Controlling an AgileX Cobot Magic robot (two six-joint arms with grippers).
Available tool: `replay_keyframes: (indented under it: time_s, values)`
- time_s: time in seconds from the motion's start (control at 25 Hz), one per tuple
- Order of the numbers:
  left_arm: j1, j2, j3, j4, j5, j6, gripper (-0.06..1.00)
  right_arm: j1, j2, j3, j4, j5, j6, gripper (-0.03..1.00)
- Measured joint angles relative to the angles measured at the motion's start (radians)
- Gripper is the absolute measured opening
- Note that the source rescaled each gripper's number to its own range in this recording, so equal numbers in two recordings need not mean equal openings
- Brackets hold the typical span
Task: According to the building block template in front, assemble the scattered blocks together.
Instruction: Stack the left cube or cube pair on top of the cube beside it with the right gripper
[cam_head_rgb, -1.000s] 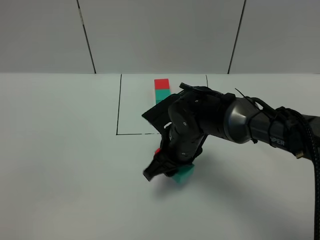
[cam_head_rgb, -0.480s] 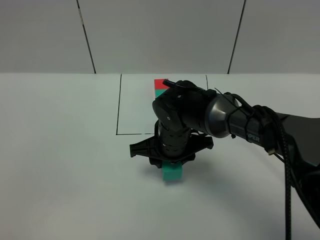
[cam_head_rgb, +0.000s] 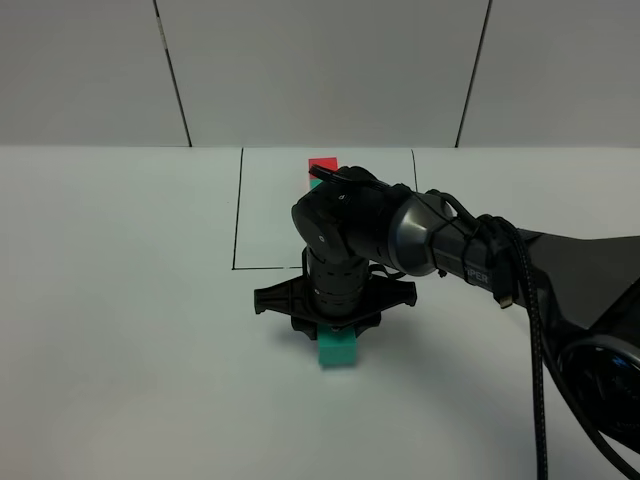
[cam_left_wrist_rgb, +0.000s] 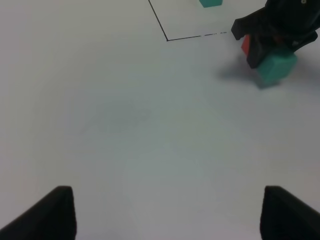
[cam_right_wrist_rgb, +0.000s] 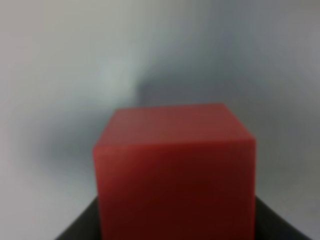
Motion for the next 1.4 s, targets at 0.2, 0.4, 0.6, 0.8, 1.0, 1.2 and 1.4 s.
replay_keyframes:
  time_s: [0.2, 0.4, 0.6, 0.8, 1.0, 1.2, 1.4]
  values:
    - [0.000, 0.000, 0.000, 0.000, 0.000, 0.000, 0.59, 0.000, 0.029, 0.000, -0.022, -0.005, 0.031, 0.02]
    - [0.000, 0.000, 0.000, 0.000, 0.000, 0.000, 0.59, 0.000, 0.042, 0.000, -0.047, -0.015, 0.051, 0.03]
    - [0.000, 0.000, 0.000, 0.000, 0.000, 0.000, 0.59, 0.000, 0.050, 0.000, -0.047, -0.029, 0.066, 0.03]
    - [0.000, 0.000, 0.000, 0.000, 0.000, 0.000, 0.59, 0.000, 0.050, 0.000, -0.047, -0.036, 0.067, 0.03]
    - [0.000, 0.000, 0.000, 0.000, 0.000, 0.000, 0.59, 0.000, 0.050, 0.000, -0.047, -0.038, 0.066, 0.09]
    - [0.000, 0.000, 0.000, 0.000, 0.000, 0.001, 0.59, 0.000, 0.050, 0.000, -0.047, -0.031, 0.046, 0.85]
    - [0.000, 0.000, 0.000, 0.000, 0.000, 0.001, 0.59, 0.000, 0.050, 0.000, -0.047, -0.006, 0.022, 1.00]
